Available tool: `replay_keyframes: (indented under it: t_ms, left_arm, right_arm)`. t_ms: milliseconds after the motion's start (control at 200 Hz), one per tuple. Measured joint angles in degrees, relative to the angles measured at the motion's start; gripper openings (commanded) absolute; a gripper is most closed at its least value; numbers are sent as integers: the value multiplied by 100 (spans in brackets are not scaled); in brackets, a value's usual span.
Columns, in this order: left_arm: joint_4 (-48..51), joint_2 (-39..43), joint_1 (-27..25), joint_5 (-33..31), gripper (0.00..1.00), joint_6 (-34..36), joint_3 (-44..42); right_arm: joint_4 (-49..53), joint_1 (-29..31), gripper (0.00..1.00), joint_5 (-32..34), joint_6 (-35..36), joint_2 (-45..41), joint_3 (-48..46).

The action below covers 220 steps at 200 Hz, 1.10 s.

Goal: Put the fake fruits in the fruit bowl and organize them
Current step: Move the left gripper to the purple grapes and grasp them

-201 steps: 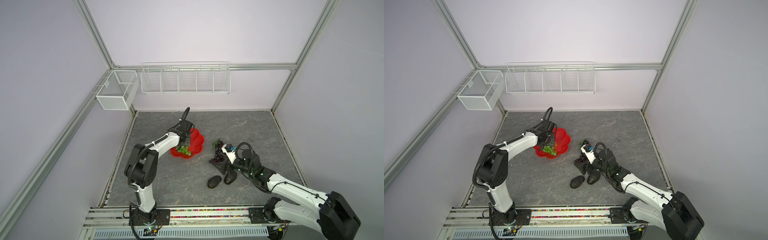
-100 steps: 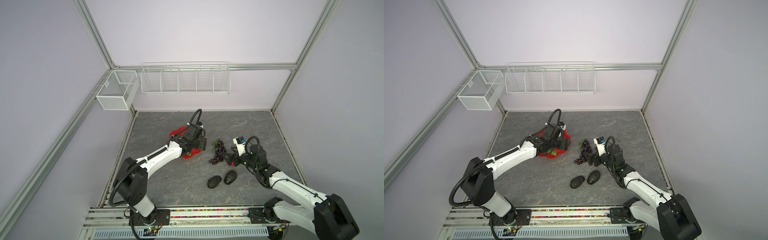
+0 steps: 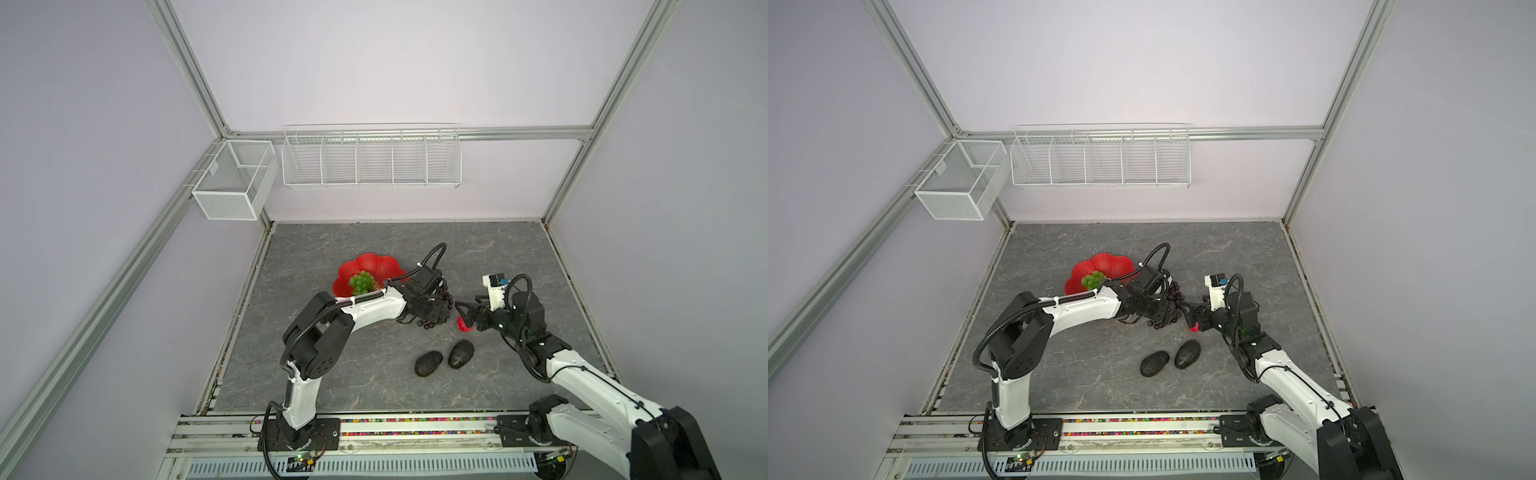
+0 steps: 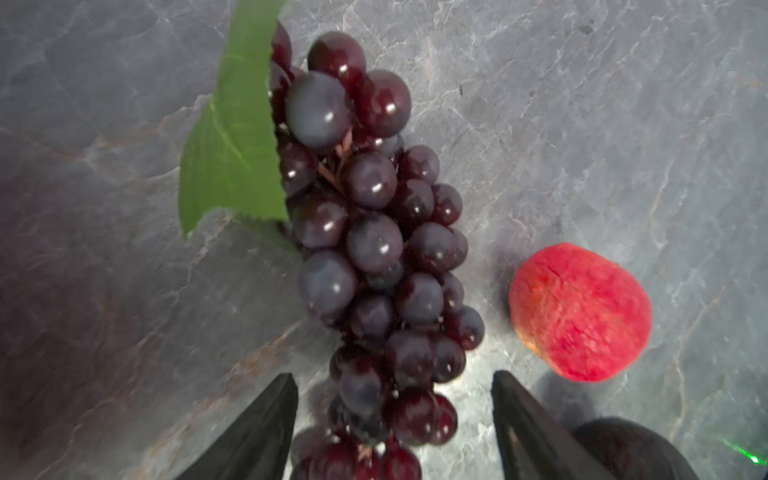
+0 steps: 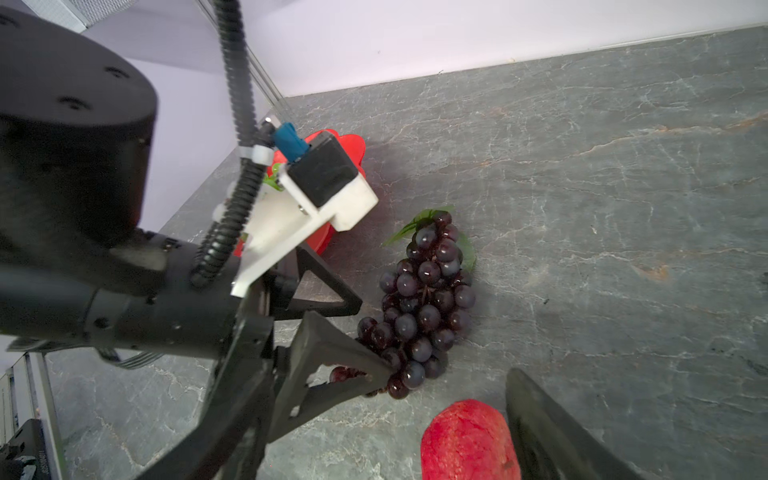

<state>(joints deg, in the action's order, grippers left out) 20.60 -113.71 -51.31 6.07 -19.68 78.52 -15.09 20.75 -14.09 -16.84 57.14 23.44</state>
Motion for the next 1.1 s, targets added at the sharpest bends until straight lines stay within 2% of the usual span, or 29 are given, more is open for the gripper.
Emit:
replay_keyframes:
  t_ms: [425,620,700,1035,1100]
  left_arm:
    - [199,-883,-28,-658,76,-127,1051]
    - [352,-1078,-144,-1010,74,-131,1266]
    - [372,-1123,-192,-1121,71,-162,1311]
    - [271,-1217,-275,-1364,40,-363,1386]
    - [181,-1172,-269,-1344,37,-341,1314]
  right_arm:
    - [35,-4,89,59,-31,-31,0]
    - [70,-4,89,98,-31,-31,0]
    - [79,-4,88,105,-31,-31,0]
    - [109,-4,89,118,-31,-31,0]
    - [111,-4,89,118,-31,-31,0]
